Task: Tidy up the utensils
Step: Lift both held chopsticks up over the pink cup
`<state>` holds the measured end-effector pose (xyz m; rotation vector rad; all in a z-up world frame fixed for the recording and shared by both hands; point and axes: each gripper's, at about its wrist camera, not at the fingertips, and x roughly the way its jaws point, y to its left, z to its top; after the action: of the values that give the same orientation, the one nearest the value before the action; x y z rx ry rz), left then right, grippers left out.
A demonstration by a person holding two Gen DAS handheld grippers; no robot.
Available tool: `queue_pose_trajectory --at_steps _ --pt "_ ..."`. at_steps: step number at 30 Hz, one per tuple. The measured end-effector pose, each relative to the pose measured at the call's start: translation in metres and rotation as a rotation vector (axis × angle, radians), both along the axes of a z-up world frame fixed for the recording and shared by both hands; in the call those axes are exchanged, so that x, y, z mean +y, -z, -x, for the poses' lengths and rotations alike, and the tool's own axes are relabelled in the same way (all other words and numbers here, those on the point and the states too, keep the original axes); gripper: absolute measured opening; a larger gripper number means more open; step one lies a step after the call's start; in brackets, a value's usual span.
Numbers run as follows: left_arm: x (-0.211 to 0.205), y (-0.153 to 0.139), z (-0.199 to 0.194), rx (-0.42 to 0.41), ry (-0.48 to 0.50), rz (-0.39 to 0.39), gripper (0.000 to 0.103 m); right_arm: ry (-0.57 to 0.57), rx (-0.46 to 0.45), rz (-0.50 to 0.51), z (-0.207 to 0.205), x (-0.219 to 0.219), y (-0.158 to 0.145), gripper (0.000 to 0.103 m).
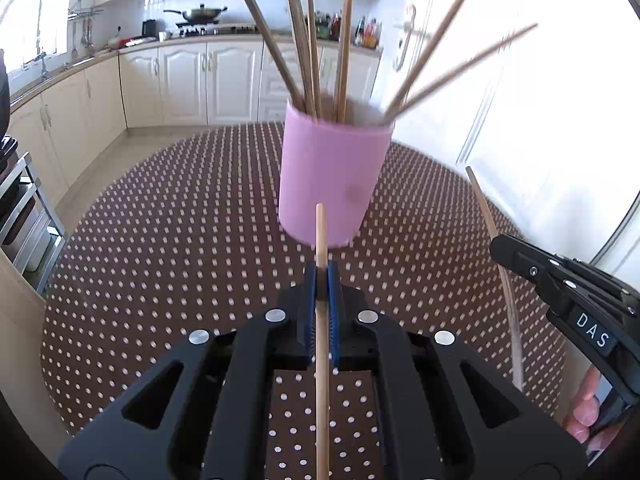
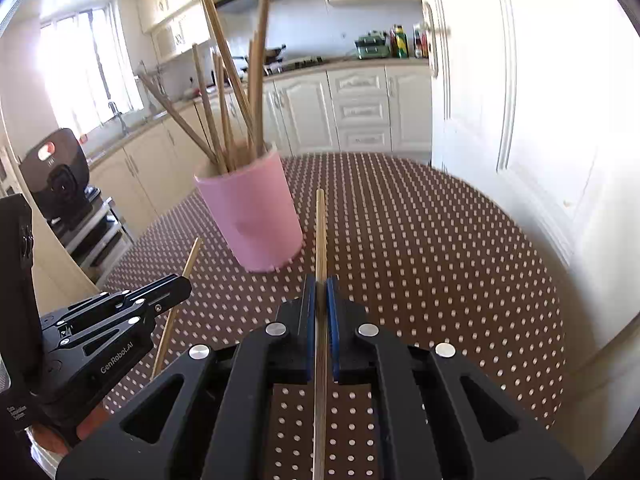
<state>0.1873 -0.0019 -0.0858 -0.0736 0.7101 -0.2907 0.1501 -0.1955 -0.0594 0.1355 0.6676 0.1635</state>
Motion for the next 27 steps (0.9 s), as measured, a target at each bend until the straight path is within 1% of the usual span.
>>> queue_pose_trajectory --at_steps 6,12,15,17,21,24,27 --pt "0.008 -0.023 0.004 -0.082 -0.03 0.036 0.006 -0.001 -0.068 -0.007 0.005 0.0 -0.017 0.005" --pt "0.014 -0.04 0.011 -0.14 -0.053 0.055 0.006 -0.012 -0.13 -0.01 0.01 0.003 -0.032 0.005" --pt "0.018 -0.048 0.012 -0.165 -0.066 0.051 0.006 -0.024 -0.164 -0.008 0.013 0.006 -0.041 0.005" --pt "0.016 -0.05 0.013 -0.173 -0.084 0.029 0.006 -0.03 -0.192 -0.005 0.016 0.008 -0.048 0.005" --pt "0.019 -0.057 0.019 -0.202 -0.094 0.045 0.006 -0.048 -0.242 -0.002 0.024 0.013 -0.06 0.005" --pt "0.019 -0.068 0.025 -0.228 -0.115 0.032 0.006 -0.06 -0.274 0.0 0.026 0.014 -0.069 0.005" --pt "0.021 -0.079 0.026 -0.254 -0.122 0.035 0.006 -0.073 -0.313 0.002 0.027 0.016 -0.079 0.005"
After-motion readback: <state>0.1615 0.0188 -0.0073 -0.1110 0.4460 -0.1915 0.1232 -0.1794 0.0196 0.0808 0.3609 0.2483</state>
